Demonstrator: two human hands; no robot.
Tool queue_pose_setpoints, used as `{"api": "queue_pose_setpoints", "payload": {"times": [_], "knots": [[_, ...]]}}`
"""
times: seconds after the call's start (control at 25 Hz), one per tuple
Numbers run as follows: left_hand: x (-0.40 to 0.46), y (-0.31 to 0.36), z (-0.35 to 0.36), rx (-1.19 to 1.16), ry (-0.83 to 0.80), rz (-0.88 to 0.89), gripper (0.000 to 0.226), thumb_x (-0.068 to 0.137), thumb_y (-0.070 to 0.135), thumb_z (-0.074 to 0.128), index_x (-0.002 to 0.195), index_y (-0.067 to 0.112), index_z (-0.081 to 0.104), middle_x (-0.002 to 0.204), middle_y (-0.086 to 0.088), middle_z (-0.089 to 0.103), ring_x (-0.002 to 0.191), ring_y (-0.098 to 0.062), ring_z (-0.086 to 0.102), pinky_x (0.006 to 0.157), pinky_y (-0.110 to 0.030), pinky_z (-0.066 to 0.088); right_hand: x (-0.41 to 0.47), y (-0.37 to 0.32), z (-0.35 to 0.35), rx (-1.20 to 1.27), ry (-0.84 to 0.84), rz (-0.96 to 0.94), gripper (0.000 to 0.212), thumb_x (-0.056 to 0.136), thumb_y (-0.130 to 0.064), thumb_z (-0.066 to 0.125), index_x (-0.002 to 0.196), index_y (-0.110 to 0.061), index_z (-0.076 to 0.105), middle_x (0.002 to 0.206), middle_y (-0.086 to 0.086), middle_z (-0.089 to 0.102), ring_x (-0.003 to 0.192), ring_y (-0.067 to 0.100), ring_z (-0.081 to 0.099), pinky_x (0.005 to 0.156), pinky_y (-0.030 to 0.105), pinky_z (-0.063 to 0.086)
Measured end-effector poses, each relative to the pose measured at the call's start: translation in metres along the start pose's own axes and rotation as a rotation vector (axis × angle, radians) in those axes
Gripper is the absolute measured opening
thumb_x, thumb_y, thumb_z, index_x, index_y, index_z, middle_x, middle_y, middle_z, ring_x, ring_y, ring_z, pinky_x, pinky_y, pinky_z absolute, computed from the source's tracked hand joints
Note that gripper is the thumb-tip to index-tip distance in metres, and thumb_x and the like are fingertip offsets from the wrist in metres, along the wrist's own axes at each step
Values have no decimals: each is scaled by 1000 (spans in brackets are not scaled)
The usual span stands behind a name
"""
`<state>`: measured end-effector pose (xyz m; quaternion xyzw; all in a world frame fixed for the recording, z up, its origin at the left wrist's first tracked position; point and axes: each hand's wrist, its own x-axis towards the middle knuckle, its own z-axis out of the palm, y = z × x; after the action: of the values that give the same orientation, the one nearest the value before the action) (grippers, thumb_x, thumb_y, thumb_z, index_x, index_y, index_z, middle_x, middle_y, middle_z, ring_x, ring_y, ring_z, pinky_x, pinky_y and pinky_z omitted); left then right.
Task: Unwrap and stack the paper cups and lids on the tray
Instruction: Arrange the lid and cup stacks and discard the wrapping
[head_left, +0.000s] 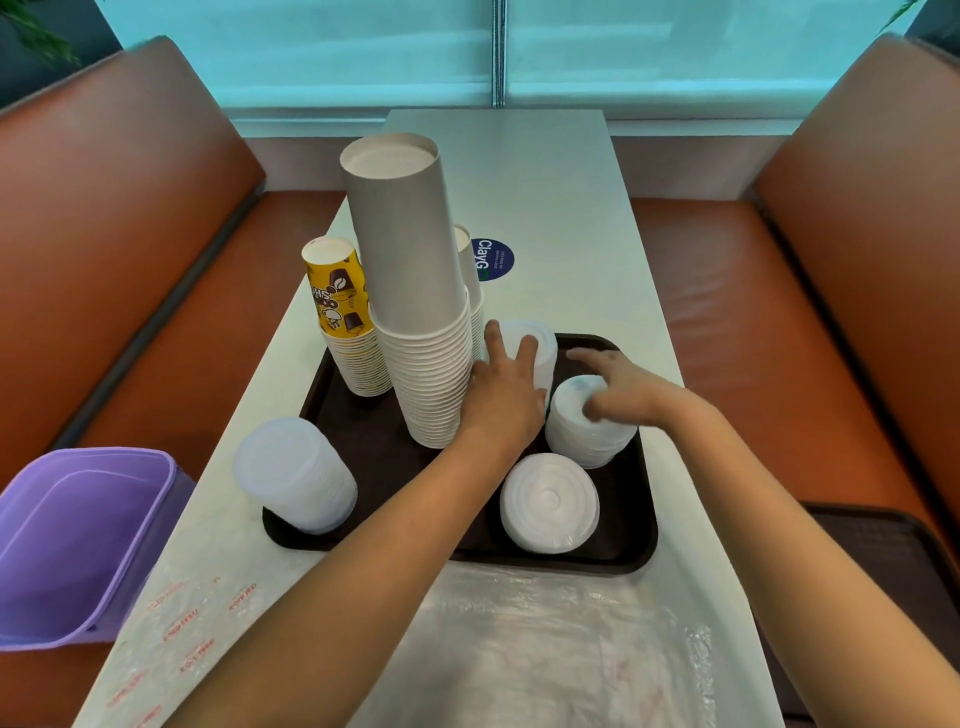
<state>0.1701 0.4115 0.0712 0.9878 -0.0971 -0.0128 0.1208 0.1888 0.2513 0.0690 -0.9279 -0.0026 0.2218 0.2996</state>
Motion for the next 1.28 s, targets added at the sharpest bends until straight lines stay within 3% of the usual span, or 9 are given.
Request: {"api": "queue_pose_setpoints", "payload": {"times": [0.12,0.2,0.32,0.56,0.92,1.0,1.12,1.2,1.28], "knots": [[5,3,-5,90,-10,10,73,91,27,56,146,21,9,151,-22,4,119,-40,44,95,-37,42,-17,9,20,-257,-46,48,100,73,-22,73,149,-39,10,157,4,3,142,30,14,110,45,31],[9,6,-9,137,-35,1,82,89,29,58,148,23,1,149,-23,7,120,-40,42,94,-36,42,-20,12,28,-359,20,22,104,70,-31,77,149,-39,9,156,5,4,138,31,19,106,44,37],[20,10,-15,166,-86,-3,88,82,33,64,147,22,7,142,-22,14,119,-40,40,88,-36,45,-17,21,42,-460,161,-28,99,70,-40,76,147,-38,14,153,7,12,128,33,31,96,41,43],[34,7,-16,197,-121,51,89,78,38,69,144,17,13,136,-16,30,120,-36,41,90,-39,45,6,29,40,-487,220,-48,97,72,-38,74,148,-35,14,152,9,13,126,36,33,97,40,41],[37,5,-13,261,-141,63,88,80,41,66,146,21,10,137,-16,28,121,-36,41,95,-39,41,46,25,21,-510,261,-37,97,74,-37,72,149,-31,11,151,11,17,125,38,34,99,42,39],[39,5,-13,270,-142,65,89,80,42,66,146,21,10,137,-16,28,122,-36,40,96,-39,40,48,25,18,-515,270,-29,103,71,-38,73,149,-28,6,151,12,18,132,39,27,105,45,32],[39,6,-14,275,-146,66,89,80,42,65,146,21,9,138,-17,27,124,-36,39,97,-40,40,31,16,8,-516,260,-27,103,73,-44,69,150,-28,2,158,9,-4,144,39,-2,114,53,13],[38,5,-15,261,-152,68,89,80,41,66,146,21,10,138,-16,27,124,-36,39,97,-40,40,2,4,12,-388,425,-89,87,77,-44,60,149,-23,17,158,10,1,144,37,3,113,51,19],[37,5,-14,230,-160,64,88,80,39,67,146,21,11,137,-16,27,121,-36,39,95,-39,41,-34,-13,37,-175,561,-92,72,79,-46,60,139,-14,37,150,10,24,135,35,27,104,45,33]]}}
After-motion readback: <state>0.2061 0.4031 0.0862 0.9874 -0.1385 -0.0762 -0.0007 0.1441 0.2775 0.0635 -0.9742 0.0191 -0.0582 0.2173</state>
